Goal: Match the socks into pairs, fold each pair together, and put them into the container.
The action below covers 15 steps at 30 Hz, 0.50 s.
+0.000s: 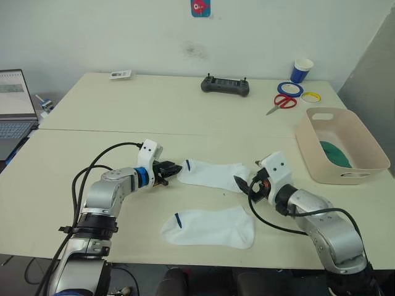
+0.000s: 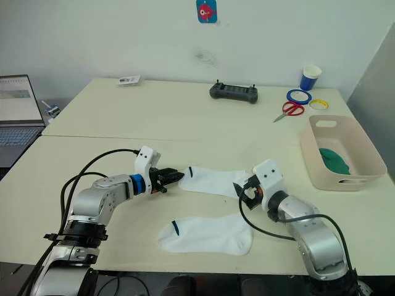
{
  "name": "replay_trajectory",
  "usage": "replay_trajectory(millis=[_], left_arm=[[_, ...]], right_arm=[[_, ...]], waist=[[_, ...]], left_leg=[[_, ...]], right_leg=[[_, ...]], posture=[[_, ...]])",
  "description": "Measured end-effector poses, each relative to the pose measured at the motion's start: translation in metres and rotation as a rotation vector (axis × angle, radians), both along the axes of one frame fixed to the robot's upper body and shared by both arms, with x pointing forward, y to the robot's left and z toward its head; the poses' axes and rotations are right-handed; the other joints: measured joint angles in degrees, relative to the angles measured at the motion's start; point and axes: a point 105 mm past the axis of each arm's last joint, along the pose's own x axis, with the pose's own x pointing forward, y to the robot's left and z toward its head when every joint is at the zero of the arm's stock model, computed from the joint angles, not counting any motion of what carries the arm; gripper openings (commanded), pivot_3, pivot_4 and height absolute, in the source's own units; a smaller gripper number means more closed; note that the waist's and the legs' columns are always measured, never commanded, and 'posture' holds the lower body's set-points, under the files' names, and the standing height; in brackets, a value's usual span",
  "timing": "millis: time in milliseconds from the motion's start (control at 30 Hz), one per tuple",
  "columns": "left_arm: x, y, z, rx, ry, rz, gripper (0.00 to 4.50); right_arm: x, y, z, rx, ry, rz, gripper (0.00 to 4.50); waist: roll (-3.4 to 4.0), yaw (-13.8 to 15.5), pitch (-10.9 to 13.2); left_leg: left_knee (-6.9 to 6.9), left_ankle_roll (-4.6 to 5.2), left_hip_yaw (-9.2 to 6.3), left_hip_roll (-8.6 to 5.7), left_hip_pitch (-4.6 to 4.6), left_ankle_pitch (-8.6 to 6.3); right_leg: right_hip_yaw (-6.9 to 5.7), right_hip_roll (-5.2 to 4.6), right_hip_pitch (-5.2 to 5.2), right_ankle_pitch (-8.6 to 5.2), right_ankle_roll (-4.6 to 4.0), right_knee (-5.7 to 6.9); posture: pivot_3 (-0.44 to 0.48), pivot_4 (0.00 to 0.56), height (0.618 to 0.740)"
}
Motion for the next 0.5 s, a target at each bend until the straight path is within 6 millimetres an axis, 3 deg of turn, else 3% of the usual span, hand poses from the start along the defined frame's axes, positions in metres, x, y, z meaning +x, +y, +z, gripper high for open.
replay_trajectory(millis=[100, 333, 433, 500], left_arm=[[-0.011, -0.014, -0.001, -0.037, 0.032, -0.076, 0.03], [-0.019, -0.024, -0.001, -0.067, 0.057, -0.125, 0.03], [-0.019, -0.024, -0.001, -0.067, 0.053, -0.118, 0.0], [-0.017, -0.022, 0.001, -0.07, 0.045, -0.107, 0.0]], right_arm=[[0.015, -0.008, -0.01, 0.0, 0.044, -0.058, 4.5], [0.024, -0.009, -0.032, 0.026, 0.127, -0.105, 4.5], [0.024, -0.007, -0.034, 0.036, 0.135, -0.103, 3.96], [0.023, -0.003, -0.034, 0.051, 0.138, -0.099, 3.32]], waist=[[0.0, 0.0, 0.0], [0.0, 0.1, 0.0], [0.0, 0.2, 0.0], [0.0, 0.2, 0.0]], left_leg=[[0.0, 0.0, 0.01, 0.0, -0.03, 0.0], [-0.01, 0.0, 0.0, 0.02, -0.03, 0.0], [-0.01, 0.0, 0.01, 0.02, -0.02, 0.0], [-0.01, 0.0, 0.0, 0.02, -0.02, 0.0]], right_leg=[[0.01, -0.01, -0.02, 0.06, -0.11, -0.01], [0.01, 0.01, -0.05, 0.07, -0.13, 0.02], [0.01, 0.0, -0.05, 0.06, -0.1, 0.02], [0.01, 0.01, -0.05, 0.06, -0.1, 0.02]], posture=[[0.0, 0.15, 0.74], [0.0, 0.15, 0.74], [0.0, 0.15, 0.74], [0.0, 0.15, 0.74]])
